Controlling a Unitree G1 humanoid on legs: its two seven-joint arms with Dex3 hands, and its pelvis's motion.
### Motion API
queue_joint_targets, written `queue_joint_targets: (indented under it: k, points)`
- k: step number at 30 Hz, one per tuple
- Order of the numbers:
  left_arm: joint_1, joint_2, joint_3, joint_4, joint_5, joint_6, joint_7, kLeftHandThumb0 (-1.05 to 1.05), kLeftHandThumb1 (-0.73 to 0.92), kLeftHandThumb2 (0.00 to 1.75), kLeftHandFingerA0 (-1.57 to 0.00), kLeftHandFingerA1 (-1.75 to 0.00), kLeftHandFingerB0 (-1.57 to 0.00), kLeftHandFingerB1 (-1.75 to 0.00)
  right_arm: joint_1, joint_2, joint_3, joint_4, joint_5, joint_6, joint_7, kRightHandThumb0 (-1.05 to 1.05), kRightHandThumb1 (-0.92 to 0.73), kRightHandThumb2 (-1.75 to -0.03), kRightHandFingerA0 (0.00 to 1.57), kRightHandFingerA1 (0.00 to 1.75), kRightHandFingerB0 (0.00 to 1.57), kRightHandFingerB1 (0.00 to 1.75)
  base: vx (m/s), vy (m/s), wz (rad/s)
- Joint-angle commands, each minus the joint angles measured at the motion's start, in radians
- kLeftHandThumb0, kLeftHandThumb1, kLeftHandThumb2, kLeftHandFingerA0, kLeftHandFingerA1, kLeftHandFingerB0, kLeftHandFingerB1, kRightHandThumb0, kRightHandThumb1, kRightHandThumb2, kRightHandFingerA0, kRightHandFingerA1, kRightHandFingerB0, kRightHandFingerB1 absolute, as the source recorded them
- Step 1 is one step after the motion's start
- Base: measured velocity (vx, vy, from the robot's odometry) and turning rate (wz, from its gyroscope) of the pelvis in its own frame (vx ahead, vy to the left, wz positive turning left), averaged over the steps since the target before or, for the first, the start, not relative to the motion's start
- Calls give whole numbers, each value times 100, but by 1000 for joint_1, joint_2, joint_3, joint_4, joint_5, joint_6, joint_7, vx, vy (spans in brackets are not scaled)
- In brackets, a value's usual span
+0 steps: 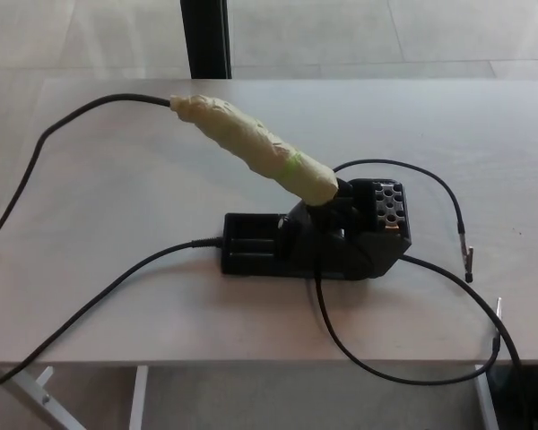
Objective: Use the left hand of the robot to grab the soldering gun kept on the middle of the table and pull it out of its base and keep it on the left side of the base
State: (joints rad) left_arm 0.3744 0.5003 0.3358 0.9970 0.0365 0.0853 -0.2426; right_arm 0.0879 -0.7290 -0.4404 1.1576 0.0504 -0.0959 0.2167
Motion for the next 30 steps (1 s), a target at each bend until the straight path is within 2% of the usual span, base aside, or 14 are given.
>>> queue_joint_targets:
  k: [1,2,3,4,6,15,16,17,18,20,21,27,28,30]
  points:
    - [9,17,11,-4,-51,-10,-51,-57,72,62,-75,-58,-64,-53,-12,-19,-11,27,39,-43,52,-53,-50,-88,55,69,32,49,0,0,0]
    - [-53,11,93,-48,-138,-55,-49,-58,53,96,-24,-67,-39,-64,-13,-19,-8,28,37,-42,52,-51,-51,-88,53,67,32,49,0,0,0]
    - [-172,0,220,-115,-263,-104,-13,-56,67,58,-16,-77,-36,-51,-14,-21,-5,30,36,-41,51,-51,-50,-87,56,68,34,50,0,0,0]
    - [-218,2,220,-153,-242,-92,39,-59,70,61,-21,-69,-33,-47,-12,-20,-6,31,39,-46,55,-49,-64,-60,58,61,41,34,0,0,9]
    - [-207,-9,223,-508,-244,-27,43,-68,72,60,-8,-77,-19,-55,-13,-19,-7,33,41,-43,55,-51,-49,-87,56,68,34,50,0,0,8]
    - [-536,81,121,-1010,-197,156,32,-37,54,109,-3,-55,0,-51,-8,-18,-14,33,49,-48,55,-49,-63,-60,59,62,42,34,0,0,0]
    - [-636,82,88,-1034,-190,202,40,-35,59,111,-3,-55,0,-50,-8,-18,-11,36,46,-52,55,-51,-50,-87,55,68,33,50,0,0,0]
    - [-710,90,58,-1030,-176,214,30,-34,61,111,-2,-53,0,-50,-8,-18,-11,37,46,-54,56,-48,-63,-60,59,61,41,34,0,0,0]
    - [-863,94,-11,-971,-117,209,10,-36,54,107,-2,-52,0,-49,-12,-19,-14,38,49,-44,56,-52,-49,-87,56,68,33,49,0,0,0]
    - [-967,69,-68,-941,-65,216,10,-36,51,106,-2,-52,0,-49,-5,-23,-19,41,53,-41,54,-48,-63,-59,59,59,42,34,0,0,3]
    - [-997,45,-91,-951,-47,220,18,-63,74,62,-6,-45,-18,-35,-5,-24,-20,41,53,-42,55,-52,-49,-87,54,68,33,49,0,0,0]
    - [-1150,-100,-294,-968,106,189,24,-68,57,91,-10,-57,-17,-49,-11,-32,-20,46,53,-37,58,-52,-49,-87,54,68,34,50,0,0,0]
    - [-1155,-97,-325,-950,154,124,23,-63,75,62,-16,-58,-25,-40,-12,-35,-22,47,54,-37,58,-48,-62,-59,60,62,43,34,0,0,0]
    - [-1163,-74,-401,-897,275,-72,35,-57,73,61,-21,-61,-27,-45,-7,-37,-20,49,51,-42,59,-52,-49,-87,55,68,34,50,0,0,0]
